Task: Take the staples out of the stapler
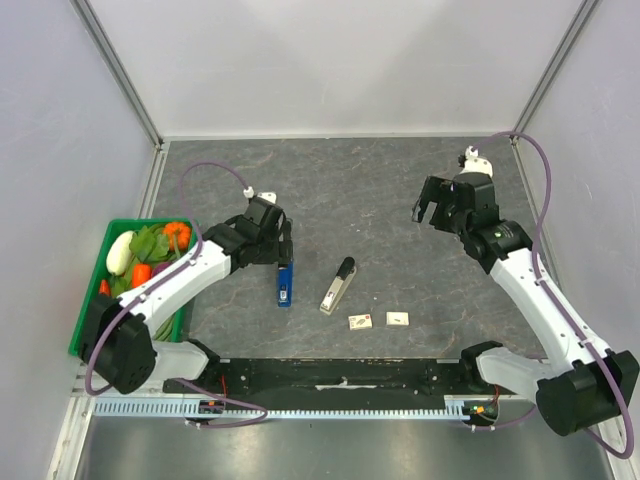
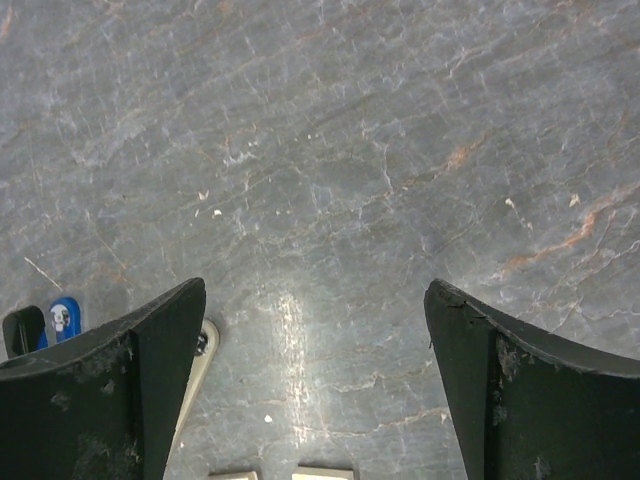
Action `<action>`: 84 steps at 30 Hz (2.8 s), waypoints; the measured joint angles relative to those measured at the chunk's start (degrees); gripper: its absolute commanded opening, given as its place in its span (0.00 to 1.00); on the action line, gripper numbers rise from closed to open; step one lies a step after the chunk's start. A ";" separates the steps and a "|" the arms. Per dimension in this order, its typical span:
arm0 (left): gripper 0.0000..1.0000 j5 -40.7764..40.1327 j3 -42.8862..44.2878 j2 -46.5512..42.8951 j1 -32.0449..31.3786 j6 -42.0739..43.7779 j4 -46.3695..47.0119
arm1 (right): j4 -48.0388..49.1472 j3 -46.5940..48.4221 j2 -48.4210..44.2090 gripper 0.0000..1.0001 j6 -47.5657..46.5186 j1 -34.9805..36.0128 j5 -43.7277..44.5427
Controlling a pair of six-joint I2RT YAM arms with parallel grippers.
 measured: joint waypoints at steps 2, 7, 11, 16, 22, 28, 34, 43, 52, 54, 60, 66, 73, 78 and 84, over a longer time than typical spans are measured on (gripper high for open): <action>0.84 -0.70 -0.31 1.66 -0.46 -1.05 0.02 | -0.02 -1.20 -0.42 0.98 0.11 0.00 -1.07; 0.80 -3.15 -0.63 5.88 -1.75 -3.10 0.70 | -0.07 -3.19 -0.55 0.98 0.52 0.28 -3.43; 0.75 -5.07 -0.55 9.75 -3.43 -3.67 1.22 | -0.04 -3.74 -1.36 0.98 0.57 0.72 -4.68; 0.65 -7.17 0.81 14.19 -4.35 -3.67 1.49 | 0.04 -4.04 -2.21 0.98 0.57 1.07 -5.20; 0.54 -8.74 1.99 15.93 -4.37 -3.54 2.01 | 0.02 -5.18 -2.43 0.98 0.57 1.07 -6.05; 0.46 -9.22 2.43 17.31 -4.46 -3.08 3.43 | 0.07 -5.44 -2.47 0.98 0.63 1.07 -6.25; 0.23 -9.18 2.84 18.64 -4.48 -2.23 4.50 | 0.04 -5.75 -2.84 0.98 0.79 1.09 -6.40; 0.02 -8.96 3.23 18.78 -4.63 -0.96 4.92 | 0.11 -5.92 -3.58 0.98 0.94 1.09 -6.64; 0.02 5.42 4.00 6.69 -5.97 7.82 4.83 | 0.79 -4.72 -3.67 0.98 -1.25 1.55 -15.78; 0.02 10.78 4.98 2.95 -5.97 10.10 4.83 | 1.99 -4.13 -4.04 0.97 -1.92 2.03 -20.02; 0.02 26.82 8.37 -3.89 -5.97 15.67 4.52 | 4.37 -1.07 -5.29 0.94 -5.51 5.79 -32.02; 0.02 43.47 8.92 -5.22 -5.97 20.02 3.98 | 2.51 5.66 -4.70 0.93 -12.92 11.17 -41.55; 0.02 58.01 8.90 -6.40 -5.99 22.69 3.65 | -4.70 12.92 -1.31 0.83 -23.37 16.61 -50.12; 0.02 65.29 8.35 -10.38 -5.97 23.32 5.18 | -9.81 13.84 0.17 0.79 -27.82 20.55 -53.02; 0.02 70.03 7.69 -12.70 -5.99 23.58 6.82 | -11.98 13.84 0.50 0.77 -29.05 25.44 -53.57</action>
